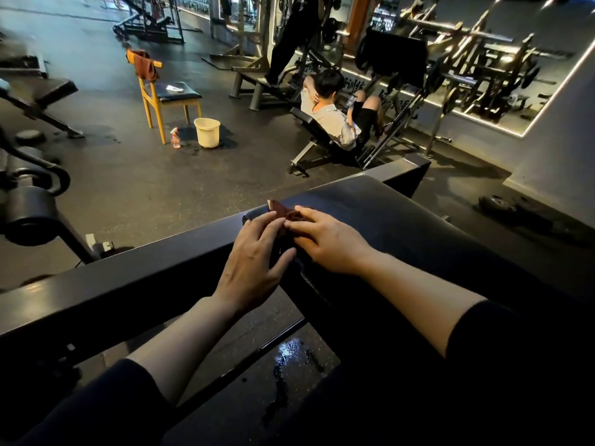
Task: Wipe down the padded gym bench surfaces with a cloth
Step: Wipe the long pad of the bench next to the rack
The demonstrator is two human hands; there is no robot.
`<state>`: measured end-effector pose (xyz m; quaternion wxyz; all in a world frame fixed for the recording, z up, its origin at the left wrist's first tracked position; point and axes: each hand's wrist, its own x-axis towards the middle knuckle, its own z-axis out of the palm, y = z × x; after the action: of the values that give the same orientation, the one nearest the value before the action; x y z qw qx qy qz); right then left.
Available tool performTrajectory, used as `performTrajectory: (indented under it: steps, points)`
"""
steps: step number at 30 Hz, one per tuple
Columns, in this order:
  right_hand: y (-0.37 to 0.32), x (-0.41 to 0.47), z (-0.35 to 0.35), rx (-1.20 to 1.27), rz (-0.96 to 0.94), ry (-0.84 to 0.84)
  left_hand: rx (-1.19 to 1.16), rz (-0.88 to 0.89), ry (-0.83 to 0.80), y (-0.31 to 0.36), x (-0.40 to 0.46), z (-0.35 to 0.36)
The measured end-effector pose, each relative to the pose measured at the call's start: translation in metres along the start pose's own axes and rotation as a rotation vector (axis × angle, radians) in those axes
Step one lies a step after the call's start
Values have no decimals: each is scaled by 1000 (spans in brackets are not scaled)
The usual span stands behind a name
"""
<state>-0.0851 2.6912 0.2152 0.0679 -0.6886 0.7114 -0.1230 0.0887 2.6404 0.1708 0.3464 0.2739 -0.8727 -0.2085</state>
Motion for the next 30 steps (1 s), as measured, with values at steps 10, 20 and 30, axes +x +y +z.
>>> performTrajectory:
  steps: [10, 20, 30]
  points:
    - [40, 28, -5, 21, -41, -5, 268, -33, -102, 35, 60, 10]
    - [167, 41, -40, -151, 326, 116, 387, -45, -229, 51, 99, 47]
    - [215, 71, -46, -66, 268, 44, 513, -39, -319, 49, 118, 68]
